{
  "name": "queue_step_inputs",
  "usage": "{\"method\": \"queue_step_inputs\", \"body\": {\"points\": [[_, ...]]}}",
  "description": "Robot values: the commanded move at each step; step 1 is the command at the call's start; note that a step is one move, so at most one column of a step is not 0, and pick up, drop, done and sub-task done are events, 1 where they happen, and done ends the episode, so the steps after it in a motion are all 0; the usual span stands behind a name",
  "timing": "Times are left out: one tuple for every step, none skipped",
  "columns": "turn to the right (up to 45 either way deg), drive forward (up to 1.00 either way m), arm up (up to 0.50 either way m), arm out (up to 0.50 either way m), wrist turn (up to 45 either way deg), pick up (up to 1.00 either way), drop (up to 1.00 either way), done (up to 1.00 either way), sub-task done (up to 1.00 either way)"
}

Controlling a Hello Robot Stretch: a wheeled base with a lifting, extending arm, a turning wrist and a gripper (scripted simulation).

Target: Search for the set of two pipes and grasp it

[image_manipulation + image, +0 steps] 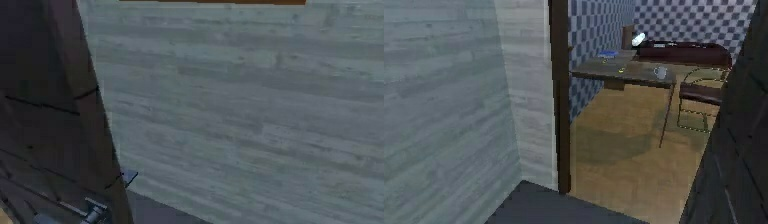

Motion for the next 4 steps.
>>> {"method": "queue_step_inputs", "body": {"points": [[21.0,0.00,0.00,0.00,0.0,0.00,0.00,0.00,0.00],[0.0,1.00,0.00,0.00,0.0,0.00,0.00,0.00,0.00],[3.0,0.00,0.00,0.00,0.0,0.00,0.00,0.00,0.00],[0.0,0.35,0.00,0.00,0.0,0.00,0.00,0.00,0.00]]}}
